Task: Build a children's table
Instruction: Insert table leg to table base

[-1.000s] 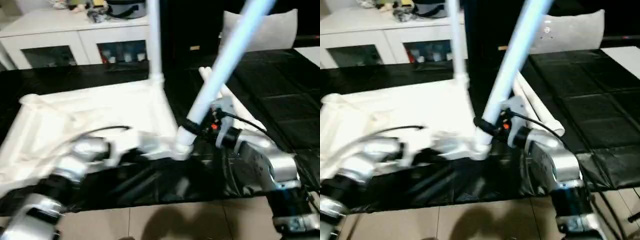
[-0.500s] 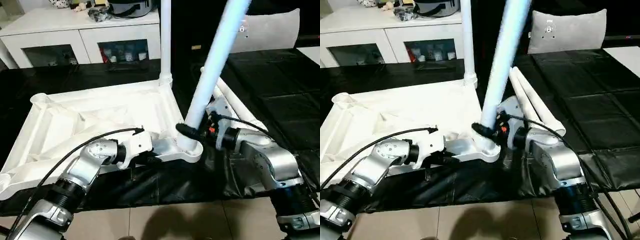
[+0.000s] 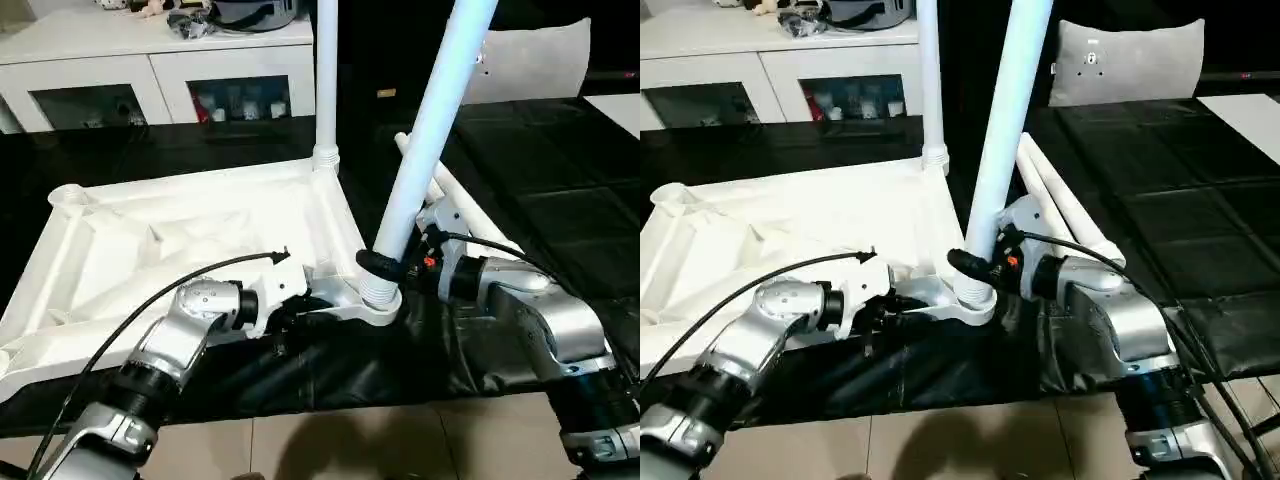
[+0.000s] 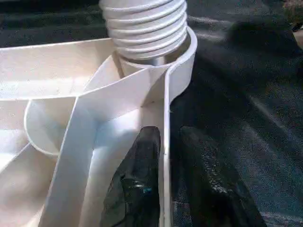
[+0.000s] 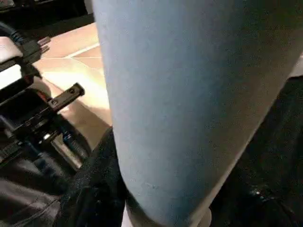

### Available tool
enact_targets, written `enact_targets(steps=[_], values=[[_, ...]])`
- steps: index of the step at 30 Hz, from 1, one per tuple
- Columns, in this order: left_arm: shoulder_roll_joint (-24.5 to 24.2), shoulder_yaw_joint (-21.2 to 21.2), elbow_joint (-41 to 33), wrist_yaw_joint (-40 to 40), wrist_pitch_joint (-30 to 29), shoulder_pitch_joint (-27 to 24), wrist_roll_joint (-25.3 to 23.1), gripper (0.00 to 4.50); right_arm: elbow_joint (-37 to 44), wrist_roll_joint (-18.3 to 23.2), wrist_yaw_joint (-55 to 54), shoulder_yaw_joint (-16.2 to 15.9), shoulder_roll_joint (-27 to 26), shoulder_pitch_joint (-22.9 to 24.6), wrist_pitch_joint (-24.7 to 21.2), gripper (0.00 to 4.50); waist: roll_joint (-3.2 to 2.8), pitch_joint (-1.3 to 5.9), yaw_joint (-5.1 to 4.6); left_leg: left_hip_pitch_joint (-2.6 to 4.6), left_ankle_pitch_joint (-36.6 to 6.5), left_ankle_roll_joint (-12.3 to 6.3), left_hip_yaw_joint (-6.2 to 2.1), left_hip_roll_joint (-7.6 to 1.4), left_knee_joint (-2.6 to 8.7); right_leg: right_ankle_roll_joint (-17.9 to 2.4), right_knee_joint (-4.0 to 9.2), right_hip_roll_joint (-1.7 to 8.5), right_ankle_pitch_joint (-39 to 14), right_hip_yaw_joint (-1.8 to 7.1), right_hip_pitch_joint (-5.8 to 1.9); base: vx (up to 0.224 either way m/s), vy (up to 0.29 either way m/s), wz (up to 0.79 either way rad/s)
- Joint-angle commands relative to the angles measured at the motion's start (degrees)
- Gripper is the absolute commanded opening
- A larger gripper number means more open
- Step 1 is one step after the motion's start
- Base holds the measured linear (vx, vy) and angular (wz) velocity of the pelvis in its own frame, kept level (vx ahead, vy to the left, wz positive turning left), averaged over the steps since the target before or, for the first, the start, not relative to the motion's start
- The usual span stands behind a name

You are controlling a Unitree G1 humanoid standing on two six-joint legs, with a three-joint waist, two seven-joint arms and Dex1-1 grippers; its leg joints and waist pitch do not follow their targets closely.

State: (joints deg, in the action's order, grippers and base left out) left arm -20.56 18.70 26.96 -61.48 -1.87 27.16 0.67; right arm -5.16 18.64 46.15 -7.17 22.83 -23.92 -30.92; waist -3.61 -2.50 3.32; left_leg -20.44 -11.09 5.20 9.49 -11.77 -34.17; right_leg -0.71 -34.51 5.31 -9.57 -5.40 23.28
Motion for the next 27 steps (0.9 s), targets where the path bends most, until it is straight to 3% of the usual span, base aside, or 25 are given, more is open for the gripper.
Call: enact_targets(steps=[1,2,3,4,11,19,24,27], values=[[-1.67,0.58,2.29,0.89,-0.1,0.18,-2.17,0.53,1.44,0.77,0.24,0.49,0.37,0.41,-0.5,1.88,1.03,3.39,-0.11,-0.28,-11.83,-2.45,0.19,-0.28,3.89,-4.84,5.62,2.32,-25.51,2.2,-3.06,0.0,0.0,0.0],[-1.87,0.59,2.41,0.95,0.04,0.26,-2.34,0.37,1.42,0.72,0.34,0.45,0.44,0.45,-0.54,1.88,1.05,3.39,-0.18,-0.2,-12.24,-2.39,0.16,-0.26,3.89,-4.52,5.7,2.33,-26.26,2.16,-3.01,0.0,0.0,0.0],[-2.31,0.6,2.49,1.11,0.37,0.41,-2.7,0.19,1.39,0.77,0.73,0.3,0.56,0.48,-0.76,1.88,1.46,3.39,-0.31,-0.28,-12.21,-2.44,0.16,-0.25,3.9,-4.26,5.72,2.33,-26.65,2.15,-3.06,0.0,0.0,0.0],[-2.42,0.6,2.51,1.11,0.43,0.46,-2.78,0.09,1.37,0.77,0.82,0.26,0.59,0.48,-0.8,1.88,1.3,3.38,-0.28,-0.18,-12.23,-2.47,0.15,-0.27,3.9,-4.31,5.73,2.36,-26.87,2.15,-2.97,0.0,0.0,0.0],[-4.29,2.41,2.7,0.12,1.59,0.49,-5.25,0.0,-0.13,0.3,1.76,-0.66,0.71,-0.16,-1.18,1.88,1.36,3.39,-0.63,-0.21,-12.59,-2.35,0.07,-0.46,4.02,-4.88,5.6,2.37,-25.98,2.22,-2.92,0.0,0.0,0.0],[-4.52,3.84,0.3,-3.69,0.71,0.39,-3.83,0.0,-4.95,-0.59,3.83,-2.7,0.2,-2.73,-1.01,1.88,1.47,3.33,-1.38,-0.16,-13.36,-2.26,0.07,-0.43,3.97,-5.79,5.61,2.45,-26.47,2.23,-2.92,0.0,0.0,0.0],[-3.76,4.93,0.74,-5.23,1.17,1.82,-3.88,0.0,-8.3,-0.79,6.84,-4.16,0.27,-4.02,-1.19,1.88,1.44,3.68,-1.05,-0.14,-11.21,-2.53,0.14,-0.74,3.95,-8.54,4.82,2.4,-19.61,2.43,-3.16,0.0,0.0,0.0],[-3.55,5.46,0.92,-5.86,1.43,2.42,-4.24,0.0,-10.28,-1.33,7.79,-4.59,0.46,-4.81,-0.38,1.88,1.45,3.61,-0.96,-0.16,-11.55,-2.25,0.18,-0.72,3.98,-9.42,4.71,2.43,-18.81,2.41,-3.29,0.0,0.0,0.0]])
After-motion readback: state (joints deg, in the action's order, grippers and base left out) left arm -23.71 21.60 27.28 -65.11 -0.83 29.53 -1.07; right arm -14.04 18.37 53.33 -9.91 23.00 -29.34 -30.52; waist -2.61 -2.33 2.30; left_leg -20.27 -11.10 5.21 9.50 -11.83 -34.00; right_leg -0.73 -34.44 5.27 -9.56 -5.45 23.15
